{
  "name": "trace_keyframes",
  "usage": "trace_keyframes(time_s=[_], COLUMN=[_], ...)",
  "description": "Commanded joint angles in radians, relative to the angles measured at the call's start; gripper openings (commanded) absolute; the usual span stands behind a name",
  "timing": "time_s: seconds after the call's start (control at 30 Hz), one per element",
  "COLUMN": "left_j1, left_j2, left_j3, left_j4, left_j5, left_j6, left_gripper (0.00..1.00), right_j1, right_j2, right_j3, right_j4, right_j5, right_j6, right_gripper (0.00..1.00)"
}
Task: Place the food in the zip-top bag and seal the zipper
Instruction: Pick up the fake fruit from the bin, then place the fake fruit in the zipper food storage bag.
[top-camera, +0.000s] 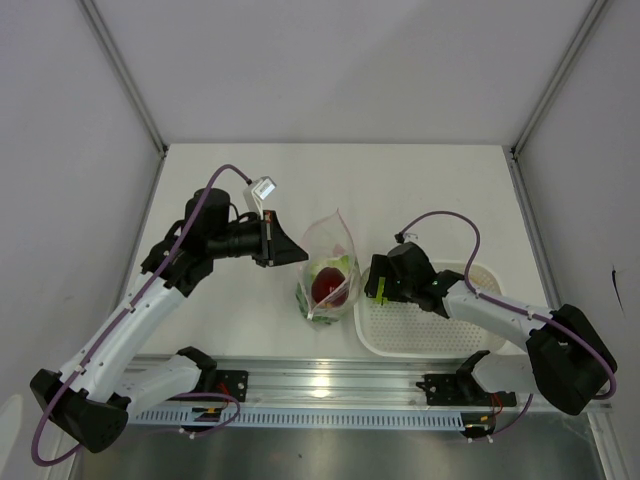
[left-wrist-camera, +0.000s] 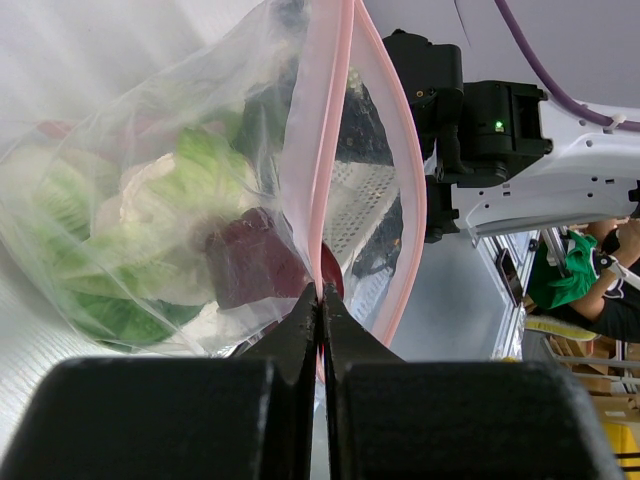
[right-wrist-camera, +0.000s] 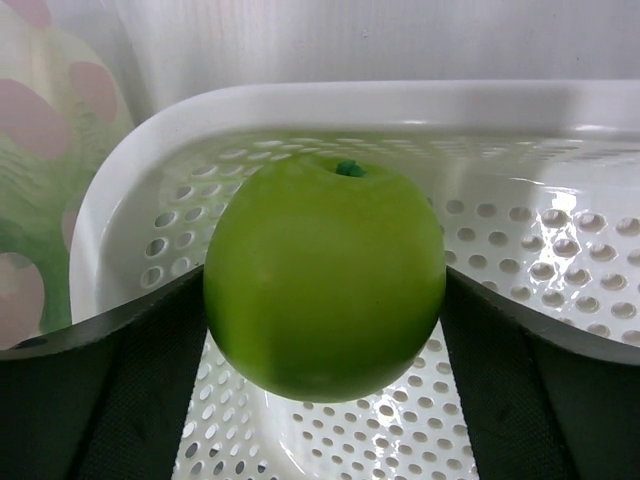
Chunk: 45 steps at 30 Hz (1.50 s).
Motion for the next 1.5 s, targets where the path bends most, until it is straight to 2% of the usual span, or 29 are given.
trace_keyframes(time_s=[0.0,0.07,0.1,0.17,0.33,0.47,0.53,0.73,0.97,1.2,1.47], left_j1=[0.005,0.005,0.005,0.005,0.005,0.005,0.005,0.005,0.005,0.005,0.005], left_j2=[-0.018,-0.015,-0.017,-0.017,-0.014,-0.011,-0.009,-0.005,0.006,0.003,0.0], left_j3=[-0.001,-0.001,-0.001,0.001,0.002,-0.004,-0.004,-0.005,-0.007,-0.011,-0.015], left_j4=[0.013,0.013,0.013,0.013,0.015,0.015,0.016,0.022,0.041,0.038,0.041], left_j5=[0.013,0.014,0.014,0.014,0.014,0.014,0.019,0.019,0.03,0.028,0.031], left_j6=[-0.006,-0.006,-0.006,-0.006,-0.003,-0.002,-0.002,-0.002,-0.012,-0.014,-0.021], left_gripper=[0.01,0.01,0.01,0.01,0.01,0.0,0.01,0.01,0.01,0.01,0.01], right_j1=[-0.002,-0.002,-0.002,-0.002,-0.002,-0.002,-0.001,-0.002,0.028,0.174,0.33], right_j2=[0.004,0.007,0.007,0.007,-0.022,-0.122,-0.162,-0.329,-0.427,-0.368,-0.196], right_j3=[-0.006,-0.006,-0.006,-0.009,-0.014,-0.009,0.001,0.086,0.348,0.57,0.754], right_j4=[0.056,0.053,0.054,0.057,0.03,-0.025,-0.074,-0.251,-0.394,-0.369,-0.274], right_j5=[0.029,0.029,0.026,0.021,0.021,0.044,0.053,0.058,0.07,0.141,0.167], right_j6=[-0.018,-0.023,-0.021,-0.023,-0.012,-0.001,0.0,0.002,-0.061,-0.126,-0.173], right_gripper=[0.9,0.84,0.74,0.62,0.51,0.28,0.22,0.2,0.19,0.18,0.18])
